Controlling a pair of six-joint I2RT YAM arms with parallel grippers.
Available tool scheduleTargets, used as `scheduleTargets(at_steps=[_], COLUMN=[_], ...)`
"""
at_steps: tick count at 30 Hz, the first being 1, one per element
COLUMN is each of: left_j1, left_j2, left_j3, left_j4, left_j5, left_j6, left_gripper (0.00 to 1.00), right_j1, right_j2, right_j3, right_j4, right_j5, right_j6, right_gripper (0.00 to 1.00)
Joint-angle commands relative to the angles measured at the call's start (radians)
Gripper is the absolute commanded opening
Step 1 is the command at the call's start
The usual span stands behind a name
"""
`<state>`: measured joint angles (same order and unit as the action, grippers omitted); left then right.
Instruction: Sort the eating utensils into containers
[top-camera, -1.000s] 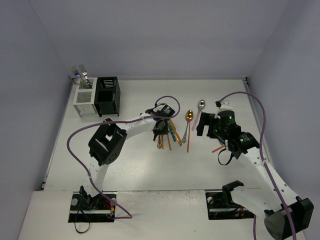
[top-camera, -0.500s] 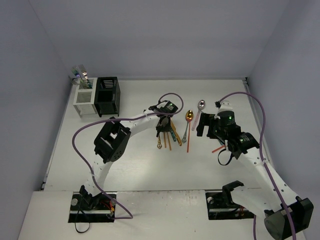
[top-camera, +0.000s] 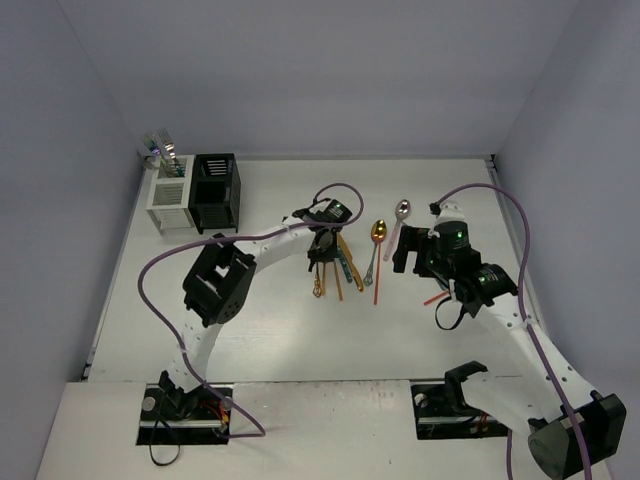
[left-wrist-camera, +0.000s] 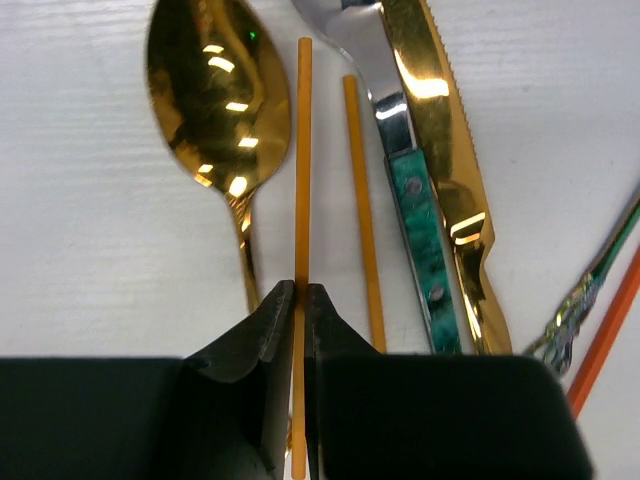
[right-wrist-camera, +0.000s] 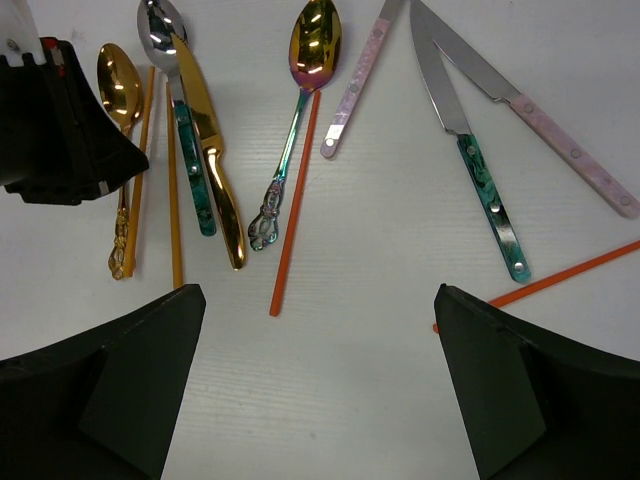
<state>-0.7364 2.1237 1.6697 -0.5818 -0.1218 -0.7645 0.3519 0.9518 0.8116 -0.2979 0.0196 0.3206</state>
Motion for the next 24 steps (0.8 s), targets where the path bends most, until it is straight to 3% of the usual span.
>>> scheduleTargets(at_steps=[1,7,13,17,24], left_j1=[0.007,0.043,0.214,0.355,0.569], left_j2=[-0.243,-0.404,-0.531,-0.534,-0.433], left_j3=[0.014,0.034,-0.076,-0.090,-0.033], left_j4=[-0.010,0.017,0.350,0.560,0.832], left_j5=[-0.052,-0.123,-0.052,-0.060,0.059], left_j6=[0.071,0.243,0.433,0.580,0.626], left_gripper=[0.00,0.00,0.00,0.00,0.00], right_j1=[-0.007,-0.007,-0.007,-0.007,-0.007], right_j2=[0.014,0.031,0.064,0.082,0.111], right_j3=[0.064,0.107,0.133,0.145,0.147], right_j4=[0.025,0.026,0.028,0.031,0.039], right_j5=[-0.008,-0.010,-0.004,0.016,0.059], right_j6=[-0.004,0.008,0.008,0.006,0.008], right_gripper=[0.97,0.97,0.97,0.97,0.98])
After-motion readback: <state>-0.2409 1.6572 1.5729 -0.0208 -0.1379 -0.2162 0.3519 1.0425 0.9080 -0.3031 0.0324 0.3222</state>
